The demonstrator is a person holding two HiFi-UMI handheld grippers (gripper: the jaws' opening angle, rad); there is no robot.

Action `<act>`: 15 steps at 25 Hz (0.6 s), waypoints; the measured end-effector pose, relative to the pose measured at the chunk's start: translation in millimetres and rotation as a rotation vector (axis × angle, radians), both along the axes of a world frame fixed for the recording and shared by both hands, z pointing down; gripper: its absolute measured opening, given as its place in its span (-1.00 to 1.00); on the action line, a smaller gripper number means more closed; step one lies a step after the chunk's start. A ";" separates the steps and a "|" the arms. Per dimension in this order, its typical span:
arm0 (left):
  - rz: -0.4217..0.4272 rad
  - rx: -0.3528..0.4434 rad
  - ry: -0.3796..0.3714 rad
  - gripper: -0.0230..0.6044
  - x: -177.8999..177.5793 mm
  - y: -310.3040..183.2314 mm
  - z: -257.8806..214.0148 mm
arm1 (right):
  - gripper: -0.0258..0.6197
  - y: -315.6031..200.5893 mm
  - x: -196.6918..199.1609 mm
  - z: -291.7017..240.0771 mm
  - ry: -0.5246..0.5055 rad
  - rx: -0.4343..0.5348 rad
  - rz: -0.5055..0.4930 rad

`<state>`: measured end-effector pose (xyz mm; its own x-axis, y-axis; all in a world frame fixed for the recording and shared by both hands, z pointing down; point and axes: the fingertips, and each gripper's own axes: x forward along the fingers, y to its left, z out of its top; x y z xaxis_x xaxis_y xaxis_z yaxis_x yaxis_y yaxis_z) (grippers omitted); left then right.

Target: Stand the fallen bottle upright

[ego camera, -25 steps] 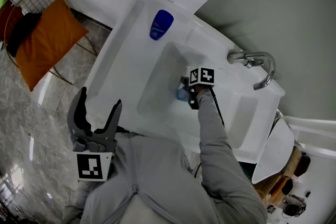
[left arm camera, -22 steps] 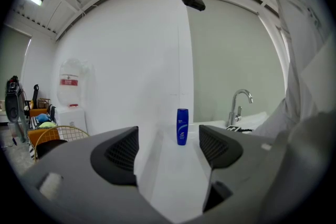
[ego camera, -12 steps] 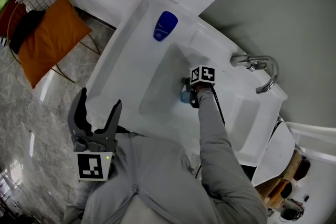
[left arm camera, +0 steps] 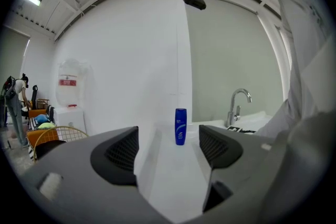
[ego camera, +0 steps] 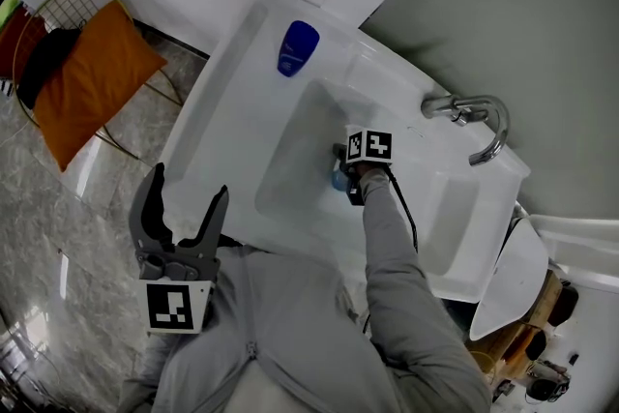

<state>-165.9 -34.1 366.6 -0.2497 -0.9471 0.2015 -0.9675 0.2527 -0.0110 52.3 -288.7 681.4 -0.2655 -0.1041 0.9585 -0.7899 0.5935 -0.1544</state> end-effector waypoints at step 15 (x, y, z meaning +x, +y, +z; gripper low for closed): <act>0.088 0.030 -0.011 0.31 12.2 -4.5 -6.7 | -0.18 15.6 19.0 -47.5 -0.204 0.117 0.111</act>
